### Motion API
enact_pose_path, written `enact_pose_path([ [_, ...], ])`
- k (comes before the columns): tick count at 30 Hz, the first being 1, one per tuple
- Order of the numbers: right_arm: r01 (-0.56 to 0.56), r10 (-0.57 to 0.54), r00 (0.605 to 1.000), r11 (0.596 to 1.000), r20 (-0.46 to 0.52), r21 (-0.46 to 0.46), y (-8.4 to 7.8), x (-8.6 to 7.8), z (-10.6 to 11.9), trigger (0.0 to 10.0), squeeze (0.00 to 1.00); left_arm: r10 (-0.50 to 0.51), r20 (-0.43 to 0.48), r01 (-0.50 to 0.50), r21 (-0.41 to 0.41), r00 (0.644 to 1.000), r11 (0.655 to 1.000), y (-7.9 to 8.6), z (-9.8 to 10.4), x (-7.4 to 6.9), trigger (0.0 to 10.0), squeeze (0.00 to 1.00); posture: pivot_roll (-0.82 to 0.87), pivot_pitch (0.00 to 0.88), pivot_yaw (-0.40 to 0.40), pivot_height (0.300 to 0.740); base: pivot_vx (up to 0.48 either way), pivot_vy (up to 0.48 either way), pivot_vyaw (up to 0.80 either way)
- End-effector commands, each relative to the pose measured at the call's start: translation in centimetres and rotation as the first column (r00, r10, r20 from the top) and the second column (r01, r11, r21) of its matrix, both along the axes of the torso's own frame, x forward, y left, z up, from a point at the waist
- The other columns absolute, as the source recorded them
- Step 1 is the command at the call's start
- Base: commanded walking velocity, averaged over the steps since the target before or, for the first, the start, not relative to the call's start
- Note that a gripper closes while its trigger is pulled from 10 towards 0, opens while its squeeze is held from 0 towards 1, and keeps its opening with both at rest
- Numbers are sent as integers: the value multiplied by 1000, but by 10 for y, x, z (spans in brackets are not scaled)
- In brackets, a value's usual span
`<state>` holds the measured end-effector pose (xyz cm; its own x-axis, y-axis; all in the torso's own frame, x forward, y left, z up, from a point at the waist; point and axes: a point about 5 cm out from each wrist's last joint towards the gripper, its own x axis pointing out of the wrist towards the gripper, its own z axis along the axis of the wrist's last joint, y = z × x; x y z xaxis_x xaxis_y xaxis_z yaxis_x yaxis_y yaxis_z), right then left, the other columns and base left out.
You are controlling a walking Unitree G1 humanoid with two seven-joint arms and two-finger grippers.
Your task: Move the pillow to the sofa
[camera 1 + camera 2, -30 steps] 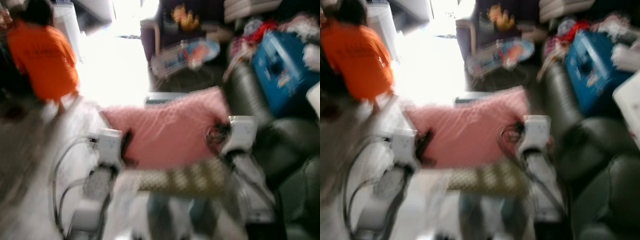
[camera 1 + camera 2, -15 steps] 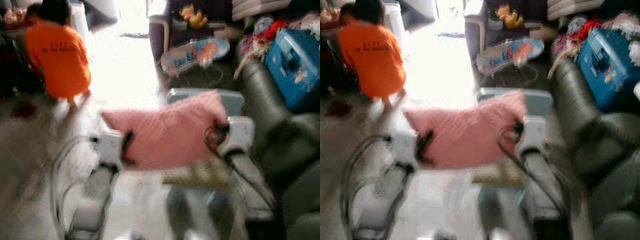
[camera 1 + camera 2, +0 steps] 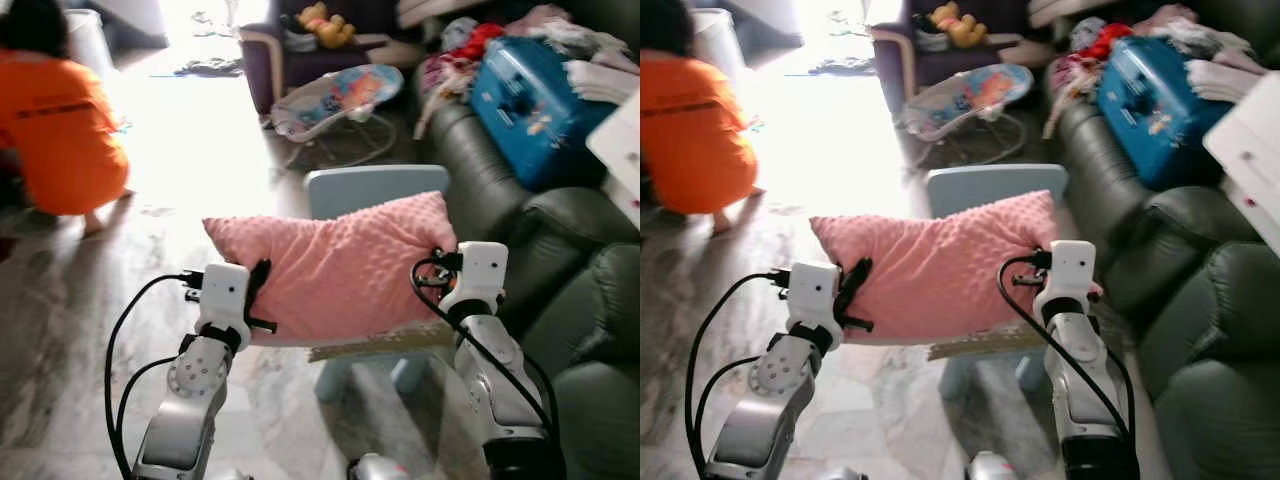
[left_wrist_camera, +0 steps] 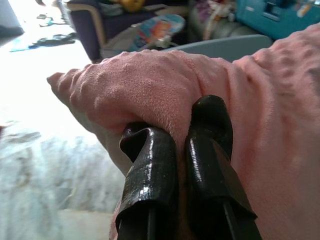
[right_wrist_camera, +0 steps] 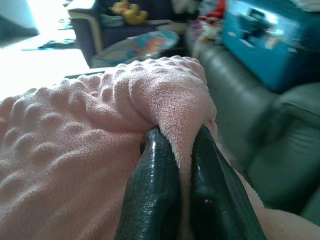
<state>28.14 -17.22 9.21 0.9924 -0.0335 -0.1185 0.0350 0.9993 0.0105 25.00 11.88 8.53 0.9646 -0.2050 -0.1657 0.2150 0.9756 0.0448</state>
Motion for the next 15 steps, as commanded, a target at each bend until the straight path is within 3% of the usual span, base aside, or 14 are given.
enact_pose_path([
  [1, -2, 2, 1000, 1000, 20, -7, 1, 3, 5, 10000, 0, 3, 24, -3, -5, 1000, 1000, 0, 4, 3, 10000, 0, -38, 0, -11, 740, 0, 0, -800],
  [15, 14, -14, 1000, 1000, 19, -23, -5, 4, 7, 10000, 0, 17, 31, -16, -26, 999, 1000, 0, 7, 14, 10000, 0, -51, 0, -14, 740, 0, 0, -800],
])
